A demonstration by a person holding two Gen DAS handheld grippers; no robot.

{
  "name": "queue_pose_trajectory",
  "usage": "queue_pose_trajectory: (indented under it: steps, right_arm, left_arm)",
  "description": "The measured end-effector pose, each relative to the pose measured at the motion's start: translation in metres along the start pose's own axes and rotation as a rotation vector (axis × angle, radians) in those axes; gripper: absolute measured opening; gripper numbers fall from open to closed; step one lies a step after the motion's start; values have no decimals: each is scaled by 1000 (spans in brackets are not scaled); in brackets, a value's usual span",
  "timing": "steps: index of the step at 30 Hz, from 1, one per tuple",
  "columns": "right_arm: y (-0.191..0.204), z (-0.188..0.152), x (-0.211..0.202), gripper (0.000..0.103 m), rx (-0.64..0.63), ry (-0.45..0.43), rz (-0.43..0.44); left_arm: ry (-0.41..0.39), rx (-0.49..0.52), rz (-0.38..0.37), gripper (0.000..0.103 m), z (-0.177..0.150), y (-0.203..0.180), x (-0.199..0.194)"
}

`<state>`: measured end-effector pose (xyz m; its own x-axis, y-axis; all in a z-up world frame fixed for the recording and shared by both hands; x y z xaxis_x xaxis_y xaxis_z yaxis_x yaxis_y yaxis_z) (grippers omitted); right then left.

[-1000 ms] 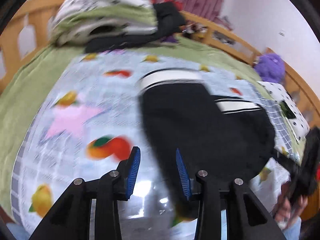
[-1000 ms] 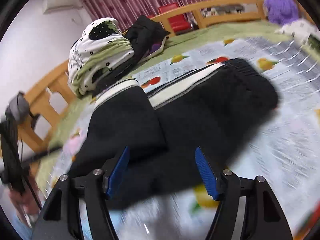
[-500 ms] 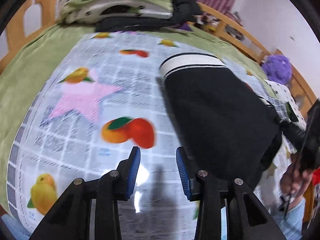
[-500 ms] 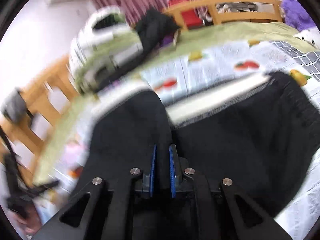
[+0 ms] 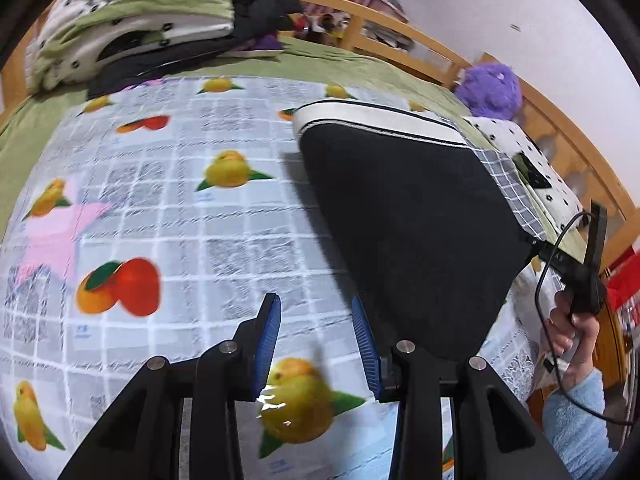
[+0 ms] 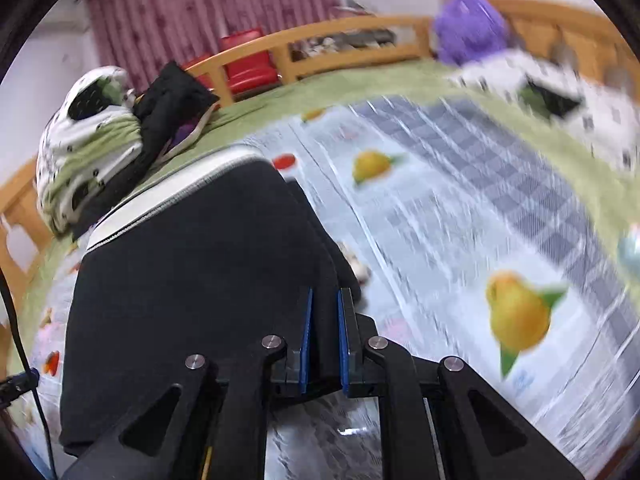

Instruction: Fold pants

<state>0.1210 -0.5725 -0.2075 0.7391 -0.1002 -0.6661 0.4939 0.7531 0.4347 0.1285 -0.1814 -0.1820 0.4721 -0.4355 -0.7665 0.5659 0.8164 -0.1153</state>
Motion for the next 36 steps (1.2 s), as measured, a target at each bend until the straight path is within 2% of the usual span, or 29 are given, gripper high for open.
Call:
queue_pose_trajectory:
  steps: [3,7,9,11,13,16,18,20,22,23,24,26,28,31,33,35,36]
  right_arm:
    - [-2,-7,-12,12,-29,-23,-18]
    - [12,-2,-22,15,-161,-45,-74]
    - [21,5,-38,21,-188,-98,-38]
    - [36,2,-45,30,-236,-121,29]
    - [41,-15,-34,29,-287,-70,31]
    - [17,-50,3,28,-275,72,-49]
    - [9,-59,3,28,-261,71,-35]
    - [13,-54,-9,28,-275,79,-9]
    - [18,-38,-26,28,-282,34,37]
    - [19,-32,-29,37,-281,11,47]
    - [22,-21,-32,53,-276,-14,58]
    - [28,3,-30,62,-253,-43,70]
    - [36,22,-10,63,-239,-13,87]
    - [37,38,35,63,-223,87,58]
    - [34,40,59,63,-232,127,7]
    - [33,38,75,62,-251,143,16]
    - [33,38,78,62,-255,142,21]
  left_arm:
    - [-9,34,-15,35,13,-13,2]
    - [-38,37,-45,35,31,-27,7]
    - [-38,33,-73,35,35,-36,15]
    - [3,39,-101,35,27,-48,31]
    - [61,49,-114,37,10,-59,48]
    - [31,118,-35,38,-6,-69,54]
    - [32,135,-29,38,-4,-70,48]
    - [-6,87,-73,38,5,-62,35]
    - [-34,51,-73,42,18,-50,30]
    - [-40,31,-73,50,25,-43,31]
    - [-42,6,-78,55,31,-37,36]
    - [-30,-42,-94,57,41,-28,47]
    - [-16,-91,-138,62,48,-21,64]
    - [17,-150,-153,63,49,-8,91]
    - [37,-174,-173,66,45,-4,106]
    - [40,-185,-193,66,42,0,118]
    - [17,-180,-197,64,43,0,119]
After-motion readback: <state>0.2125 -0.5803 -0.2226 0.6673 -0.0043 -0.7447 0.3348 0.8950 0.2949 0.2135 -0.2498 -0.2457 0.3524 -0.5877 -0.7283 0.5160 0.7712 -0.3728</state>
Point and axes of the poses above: each gripper's, at about its wrist camera, not at the fingertips, and x roughly the way its jaws point, y to its left, z to its top, the point moved 7 cm from there along x, roughly the way its jaws point, and after that the axes turned 15 degrees about x, right-handed, at the moved point
